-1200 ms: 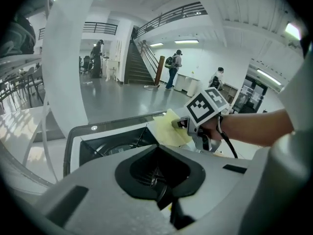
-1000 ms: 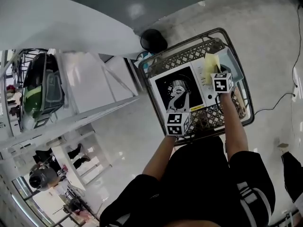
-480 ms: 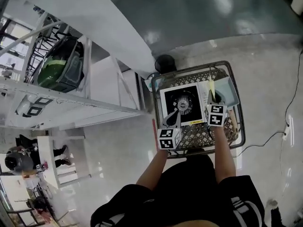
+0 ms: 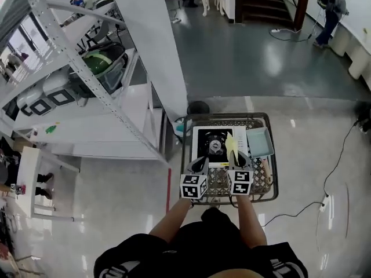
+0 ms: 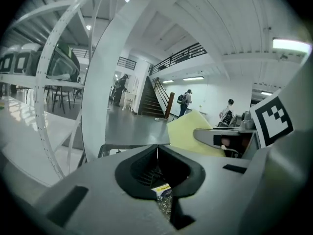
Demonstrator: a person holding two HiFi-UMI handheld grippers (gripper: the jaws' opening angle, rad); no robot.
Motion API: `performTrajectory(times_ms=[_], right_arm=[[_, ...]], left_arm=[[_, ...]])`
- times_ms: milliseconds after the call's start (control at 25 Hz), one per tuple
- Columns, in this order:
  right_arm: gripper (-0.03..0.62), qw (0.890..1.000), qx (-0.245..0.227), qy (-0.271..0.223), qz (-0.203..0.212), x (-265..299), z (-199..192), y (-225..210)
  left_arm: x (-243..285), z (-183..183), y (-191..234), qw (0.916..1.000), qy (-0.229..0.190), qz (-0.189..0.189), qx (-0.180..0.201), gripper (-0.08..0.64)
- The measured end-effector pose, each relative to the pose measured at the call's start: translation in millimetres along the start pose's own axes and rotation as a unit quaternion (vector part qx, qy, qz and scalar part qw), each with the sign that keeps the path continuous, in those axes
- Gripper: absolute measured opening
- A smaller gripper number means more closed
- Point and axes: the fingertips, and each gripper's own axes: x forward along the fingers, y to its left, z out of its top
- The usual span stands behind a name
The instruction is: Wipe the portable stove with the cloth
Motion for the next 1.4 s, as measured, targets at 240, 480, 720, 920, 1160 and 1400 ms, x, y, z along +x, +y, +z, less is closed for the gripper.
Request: performTrajectory(times_ms=[240, 480, 720, 920, 1160, 1400], right_arm=[[0.012, 0.999, -0.022, -0.025, 0.022, -75.1, -7.3, 44.8], [0.012, 0.997, -0.073, 0.000, 0.017, -147.2, -36.5, 68.7], [0.012, 0.997, -0.070, -0.024, 0.012, -186.0, -27.5, 53.5], [0.011, 0.995, -0.084, -0.054, 0.028, -210.2, 1.8, 35.6], [0.011, 0.992, -0.099, -0.076, 0.029, -253.8, 16.6, -4.6], [0.011, 0.991, -0.095, -0.081, 0.052, -274.4, 5.8, -26.8]], left_arm=[[-69.0, -19.0, -17.7, 0.9997, -0.022, -0.001, 0.008, 0.021], [-130.7, -54.0, -33.0, 0.9996, -0.021, 0.019, 0.005, 0.021], [-149.4, -42.6, -70.0, 0.9984, -0.053, 0.013, 0.015, 0.021], [-152.7, -12.6, -107.2, 0.9951, -0.094, 0.006, 0.029, 0.021], [-149.9, -0.8, -144.0, 0.9927, -0.115, 0.025, 0.027, 0.021], [-141.0, -8.1, -202.8, 0.9922, -0.120, 0.009, 0.031, 0.021]])
